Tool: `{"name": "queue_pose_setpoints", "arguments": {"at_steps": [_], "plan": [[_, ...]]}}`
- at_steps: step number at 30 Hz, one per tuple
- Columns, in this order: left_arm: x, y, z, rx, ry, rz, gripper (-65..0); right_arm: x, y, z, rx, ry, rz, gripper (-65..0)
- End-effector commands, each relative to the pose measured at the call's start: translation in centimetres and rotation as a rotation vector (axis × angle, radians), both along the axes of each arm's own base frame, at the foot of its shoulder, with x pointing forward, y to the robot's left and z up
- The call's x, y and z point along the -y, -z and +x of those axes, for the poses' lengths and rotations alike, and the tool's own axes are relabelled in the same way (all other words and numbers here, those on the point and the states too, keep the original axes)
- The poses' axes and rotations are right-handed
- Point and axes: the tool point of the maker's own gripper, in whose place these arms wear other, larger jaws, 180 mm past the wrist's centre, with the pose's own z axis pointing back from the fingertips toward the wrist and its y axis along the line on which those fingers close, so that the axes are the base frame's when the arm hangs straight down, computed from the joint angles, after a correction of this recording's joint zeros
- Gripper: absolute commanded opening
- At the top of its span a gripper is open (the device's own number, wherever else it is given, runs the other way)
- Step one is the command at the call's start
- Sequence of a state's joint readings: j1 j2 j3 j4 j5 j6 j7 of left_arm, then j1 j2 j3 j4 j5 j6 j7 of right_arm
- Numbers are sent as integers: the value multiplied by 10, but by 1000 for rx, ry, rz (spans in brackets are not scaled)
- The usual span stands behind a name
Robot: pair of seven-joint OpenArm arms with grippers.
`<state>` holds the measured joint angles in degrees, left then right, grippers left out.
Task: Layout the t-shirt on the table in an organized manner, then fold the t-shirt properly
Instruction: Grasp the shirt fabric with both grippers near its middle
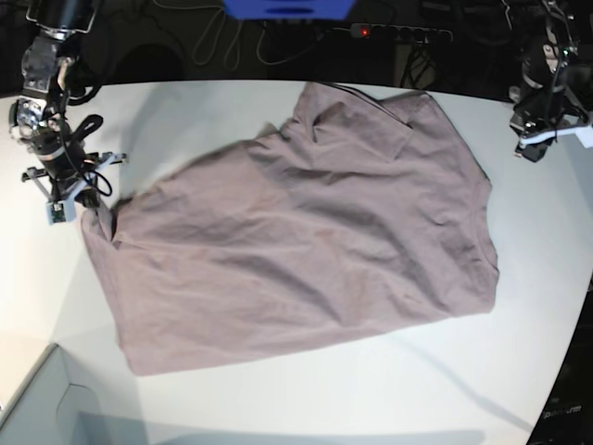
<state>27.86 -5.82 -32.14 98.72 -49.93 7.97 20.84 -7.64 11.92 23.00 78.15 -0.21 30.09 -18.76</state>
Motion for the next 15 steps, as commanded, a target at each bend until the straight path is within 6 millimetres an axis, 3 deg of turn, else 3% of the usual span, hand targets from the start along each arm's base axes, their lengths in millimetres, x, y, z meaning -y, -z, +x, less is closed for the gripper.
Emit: {"name": "queue_pose_setpoints", "arguments": {"at_steps": [1,4,8,11,15], "plan": [[-4,-19,10,56,10,34,-645,14,-16,12,45,-13,-30,-648],[6,-25,13,42,56,9,-641,23,-22,25,62,-1,-37,-566],[24,-41,29,54,138,-28,-579,41,-38,34,84,-4,-85,-406],[32,-47,41,68,170,-48,-556,59,-62,34,141,46,-115,-310],[40,-61,69,104,220,-75,-529,62,-83,29,208,140,-93,-276]]}}
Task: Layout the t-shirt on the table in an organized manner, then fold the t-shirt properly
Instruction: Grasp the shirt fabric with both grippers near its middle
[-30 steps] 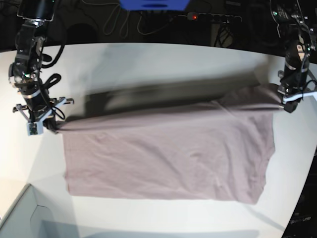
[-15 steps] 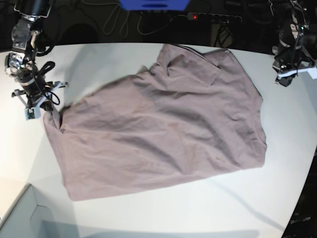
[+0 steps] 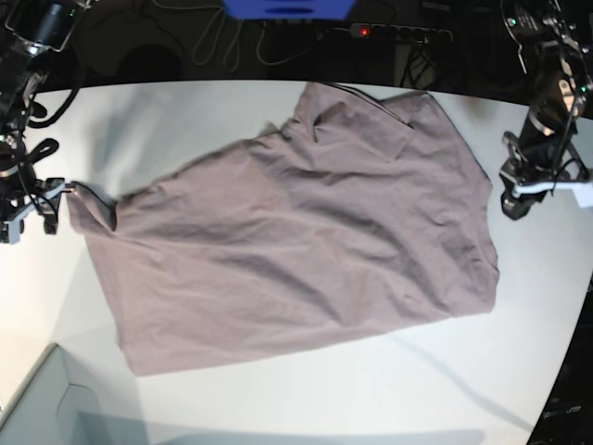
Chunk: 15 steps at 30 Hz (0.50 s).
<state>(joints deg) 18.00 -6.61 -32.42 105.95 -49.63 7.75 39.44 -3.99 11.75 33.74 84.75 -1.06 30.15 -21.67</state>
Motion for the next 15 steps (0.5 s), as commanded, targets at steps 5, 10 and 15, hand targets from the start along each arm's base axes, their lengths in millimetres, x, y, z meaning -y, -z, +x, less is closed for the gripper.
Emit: {"name": "queue_pose_setpoints", "arguments": {"at_steps": [5,10,15], "plan": [[14,-36,63,79,110,-33,-351,-55,-33,-9,54,-53,4,-277],[33,-38,138,62,185,-38,-271,-172,-21,-23,19,-218,159,-279],[58,-12,196,-72,248,-21,-270,-266,4,-32,-50,-390,310,-380]]}}
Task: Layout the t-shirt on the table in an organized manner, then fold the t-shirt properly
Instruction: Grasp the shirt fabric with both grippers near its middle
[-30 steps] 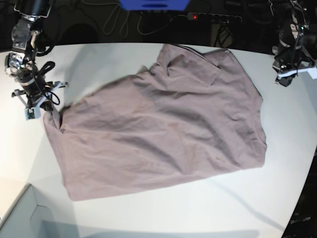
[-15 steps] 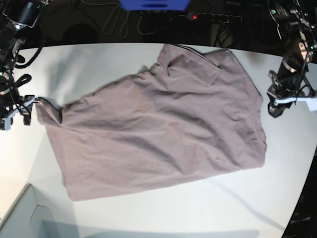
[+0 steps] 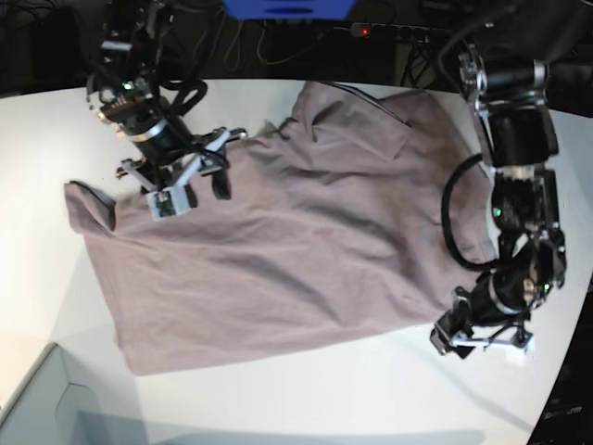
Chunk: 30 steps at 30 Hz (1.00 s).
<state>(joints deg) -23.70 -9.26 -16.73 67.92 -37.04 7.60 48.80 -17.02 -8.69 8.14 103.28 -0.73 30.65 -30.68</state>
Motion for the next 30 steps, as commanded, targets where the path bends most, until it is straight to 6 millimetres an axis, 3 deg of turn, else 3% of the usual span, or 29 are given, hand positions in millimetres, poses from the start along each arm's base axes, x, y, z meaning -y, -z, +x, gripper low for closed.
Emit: {"name": "queue_pose_setpoints", "arguments": {"at_steps": [1,3,8,12,15,17,21,24,27,30], "plan": [[-1,-15,20,34,-3,18,-270,-17,-2,3,13,-29,38,-419],[3,-3,35,13,-4,62,-270,-42,16,-4,-40,-87,73,-502],[6,20,43,34,-3,184,-271,-87,47,-18,-137,-202,119,-640],[-16,56,29,-23,-32,261,-271,-113,72,-26,-214,-250,130,-650],[-32,91,4,-90,-74,272,-271,-114,87,-30,-244,-216,141,-650],[-50,103,-10,-115,-100,293,-271,-114,87,-27,-213,-203,155,-650],[-62,130,-43,-181,-103,311,-271,-75,97,-24,-212,-169,89,-650],[-61,153,-72,-241,-90,313,-271,-32,103,-19,-217,-89,46,-650],[-50,164,-100,-243,-60,314,-271,17,107,-15,-220,3,-2,-650],[-34,156,-127,-191,-16,321,-271,67,102,-3,-197,85,-59,-650]]}}
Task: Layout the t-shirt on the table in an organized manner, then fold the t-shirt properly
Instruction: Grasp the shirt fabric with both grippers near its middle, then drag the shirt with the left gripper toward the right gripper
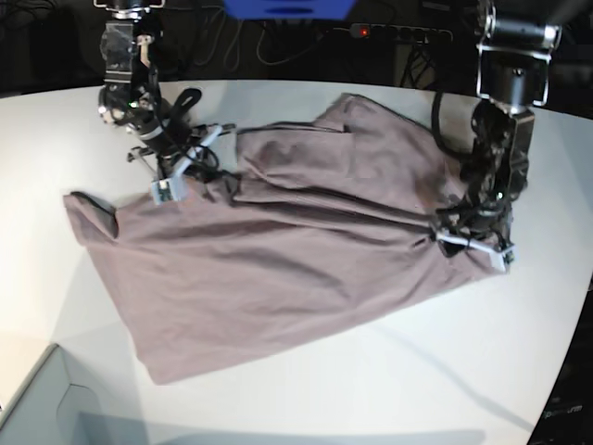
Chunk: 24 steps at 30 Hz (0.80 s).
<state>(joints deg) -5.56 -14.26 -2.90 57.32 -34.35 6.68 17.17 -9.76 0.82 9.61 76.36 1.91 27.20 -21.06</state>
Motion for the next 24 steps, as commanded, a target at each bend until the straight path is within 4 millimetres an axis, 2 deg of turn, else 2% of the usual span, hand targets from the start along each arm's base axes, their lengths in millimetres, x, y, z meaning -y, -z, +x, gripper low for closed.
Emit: {"name": "queue_pose_setpoints", "arguments": {"at_steps": [1,6,9,12,15,17,19,21,24], "plan": [[13,16,-31,-93,17,-42,-271,33,1,3,-21,37,-86,-650],[72,-23,-59,23,114,-111,-271,102,-28,36,60,143,-171,-650],[111,-44,-68,75,177,-164,-271,127,-46,51,106,182,-202,-650],[156,-67,-68,130,269,-215,-271,138,-61,60,144,195,-222,-650],[192,-90,-64,184,361,-250,-271,135,-76,63,187,186,-234,-650],[203,-115,-48,255,394,-256,-271,128,-78,52,193,180,-233,-650],[201,-133,-31,311,395,-247,-271,117,-84,45,208,171,-227,-650],[197,-155,-5,378,404,-221,-271,101,-83,30,206,171,-204,-650],[186,-163,28,406,402,-174,-271,69,-81,11,196,177,-143,-650]]}}
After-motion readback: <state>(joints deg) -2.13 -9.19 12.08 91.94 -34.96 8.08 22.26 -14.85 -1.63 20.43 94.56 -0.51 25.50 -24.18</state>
